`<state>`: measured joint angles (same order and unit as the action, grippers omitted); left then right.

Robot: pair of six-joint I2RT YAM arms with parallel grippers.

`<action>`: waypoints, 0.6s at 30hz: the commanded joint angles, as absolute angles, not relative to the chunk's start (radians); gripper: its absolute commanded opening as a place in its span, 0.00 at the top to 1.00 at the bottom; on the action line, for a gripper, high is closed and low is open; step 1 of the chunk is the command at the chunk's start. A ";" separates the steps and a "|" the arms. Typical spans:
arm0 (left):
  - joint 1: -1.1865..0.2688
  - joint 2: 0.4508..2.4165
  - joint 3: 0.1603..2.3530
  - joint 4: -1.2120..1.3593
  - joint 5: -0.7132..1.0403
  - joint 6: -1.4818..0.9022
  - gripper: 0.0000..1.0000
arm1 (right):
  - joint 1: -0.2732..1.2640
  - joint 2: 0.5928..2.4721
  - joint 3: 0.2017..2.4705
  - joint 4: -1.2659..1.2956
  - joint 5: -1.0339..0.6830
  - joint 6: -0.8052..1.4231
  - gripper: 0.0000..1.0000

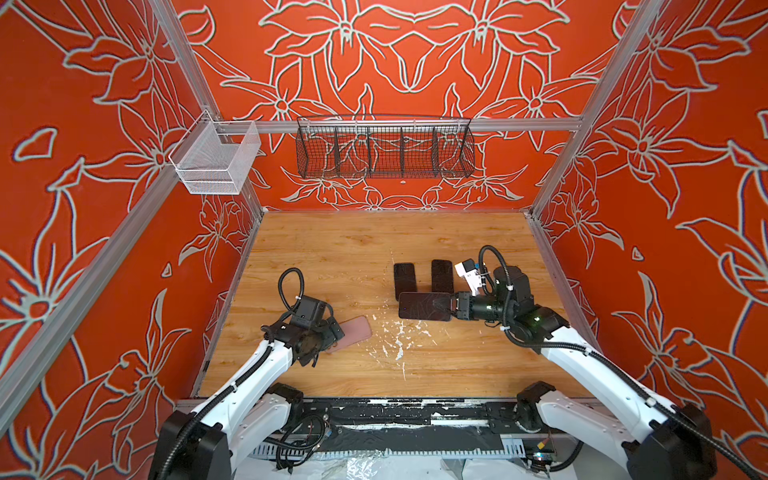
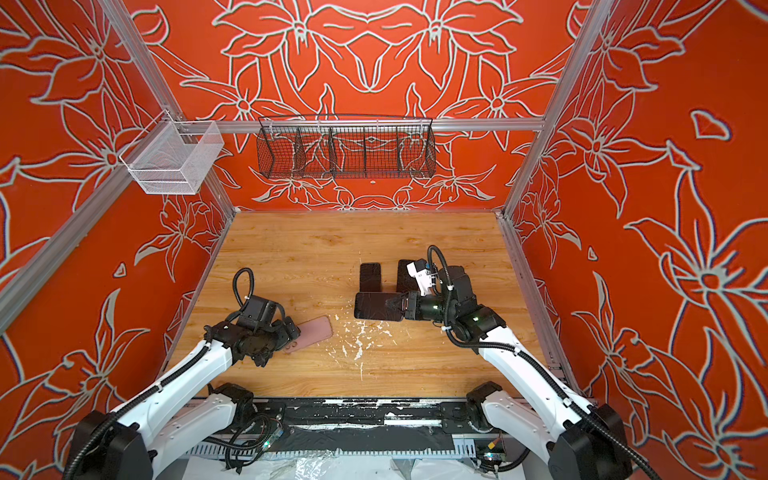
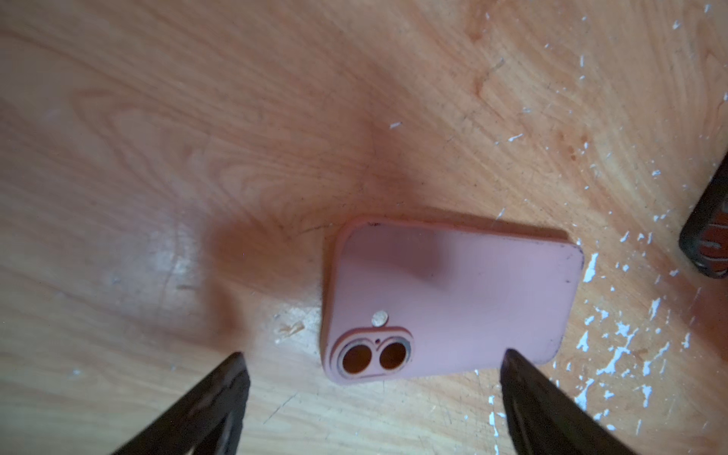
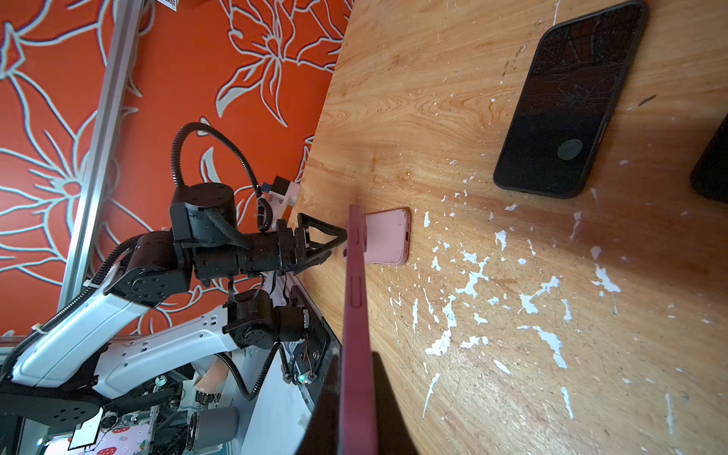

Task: Put the phone into the phone case
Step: 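Move the left gripper down over the pink case while the right holds the phone, then grasp the pink case's edge with the left gripper and lift it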

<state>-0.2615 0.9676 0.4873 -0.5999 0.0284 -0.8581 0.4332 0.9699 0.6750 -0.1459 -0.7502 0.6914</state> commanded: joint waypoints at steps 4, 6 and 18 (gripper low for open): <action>-0.255 1.056 0.467 -0.434 0.040 -0.727 0.03 | 0.439 0.929 0.703 -0.120 -0.780 0.683 1.00; -0.255 1.091 0.460 -0.408 0.046 -0.697 0.03 | 0.438 0.926 0.706 -0.121 -0.778 0.684 1.00; -0.263 1.325 0.557 -0.315 0.303 -0.639 0.02 | 0.437 0.921 0.745 -0.151 -0.771 0.675 1.00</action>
